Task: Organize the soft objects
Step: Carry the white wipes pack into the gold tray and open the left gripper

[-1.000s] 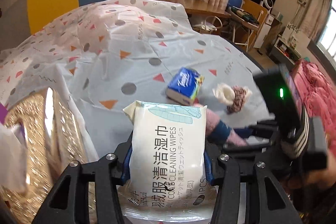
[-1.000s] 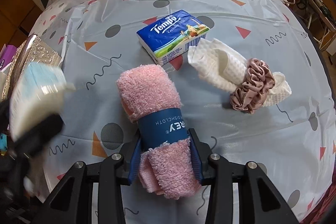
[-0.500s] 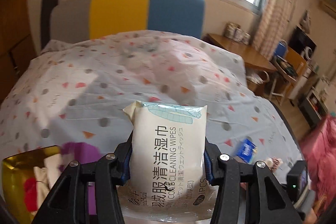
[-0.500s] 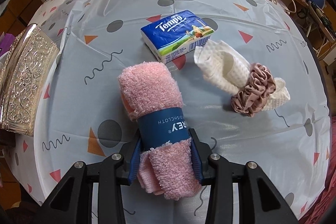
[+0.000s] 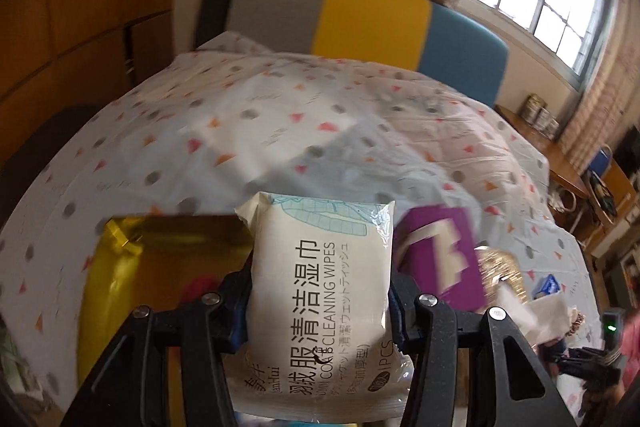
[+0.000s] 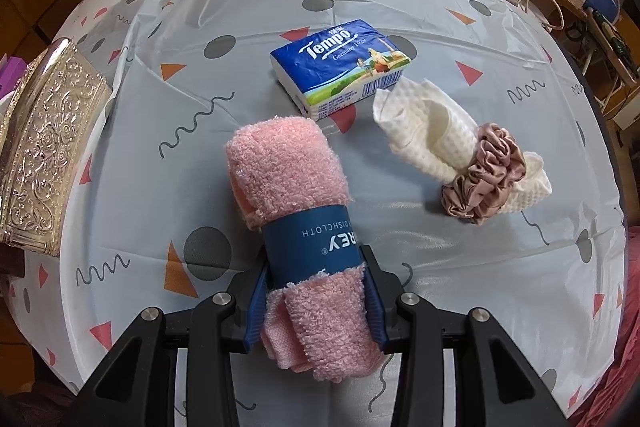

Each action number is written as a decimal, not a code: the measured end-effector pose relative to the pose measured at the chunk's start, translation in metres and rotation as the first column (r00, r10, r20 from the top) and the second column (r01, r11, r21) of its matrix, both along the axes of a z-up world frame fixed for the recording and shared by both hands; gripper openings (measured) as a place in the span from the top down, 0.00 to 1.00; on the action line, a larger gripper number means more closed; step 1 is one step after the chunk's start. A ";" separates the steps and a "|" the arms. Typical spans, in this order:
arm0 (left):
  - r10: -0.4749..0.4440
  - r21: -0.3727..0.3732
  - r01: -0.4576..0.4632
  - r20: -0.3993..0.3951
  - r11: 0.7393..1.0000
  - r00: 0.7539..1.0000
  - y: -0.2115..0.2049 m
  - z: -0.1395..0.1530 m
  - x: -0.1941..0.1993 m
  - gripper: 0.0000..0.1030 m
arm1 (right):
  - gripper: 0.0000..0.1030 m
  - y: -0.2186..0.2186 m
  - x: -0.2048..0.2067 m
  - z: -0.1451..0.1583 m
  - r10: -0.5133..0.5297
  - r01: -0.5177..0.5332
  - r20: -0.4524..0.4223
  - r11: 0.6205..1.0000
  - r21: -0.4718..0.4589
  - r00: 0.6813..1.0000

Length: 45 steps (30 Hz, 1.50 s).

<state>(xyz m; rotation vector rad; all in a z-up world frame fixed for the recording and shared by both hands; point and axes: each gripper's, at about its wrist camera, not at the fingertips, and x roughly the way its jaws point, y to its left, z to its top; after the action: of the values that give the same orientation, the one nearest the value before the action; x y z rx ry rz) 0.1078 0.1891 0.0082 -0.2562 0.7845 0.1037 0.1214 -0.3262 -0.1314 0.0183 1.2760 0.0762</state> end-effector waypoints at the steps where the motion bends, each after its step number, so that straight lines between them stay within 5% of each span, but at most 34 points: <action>1: 0.025 -0.007 -0.025 -0.008 1.000 1.000 0.013 -0.006 -0.010 0.49 | 0.60 0.001 0.000 0.000 0.001 -0.001 0.001 1.000 -0.003 1.000; 12: 0.227 -0.129 -0.249 -0.162 0.960 0.960 0.110 -0.078 -0.064 0.49 | 0.61 0.021 -0.008 -0.001 0.046 -0.041 0.047 0.995 -0.091 0.998; 25: 0.158 -0.155 -0.183 -0.160 0.971 0.974 0.077 -0.078 0.028 0.47 | 0.62 0.030 -0.013 0.000 0.060 -0.053 0.063 0.992 -0.113 0.996; 29: 0.170 -0.161 -0.204 -0.202 0.966 0.964 0.078 -0.089 0.037 0.34 | 0.62 0.030 -0.013 -0.001 0.059 -0.052 0.063 0.992 -0.112 0.996; 45: 0.232 0.113 -0.221 -0.093 0.969 0.968 0.051 -0.065 -0.059 0.30 | 0.62 0.031 -0.012 0.000 0.071 -0.062 0.068 0.991 -0.120 0.995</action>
<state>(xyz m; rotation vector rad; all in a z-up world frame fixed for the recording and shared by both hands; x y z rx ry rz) 0.0485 0.2406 -0.0571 -0.2450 0.8505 0.3752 0.1096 -0.2956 -0.1313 -0.1280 1.2069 0.0581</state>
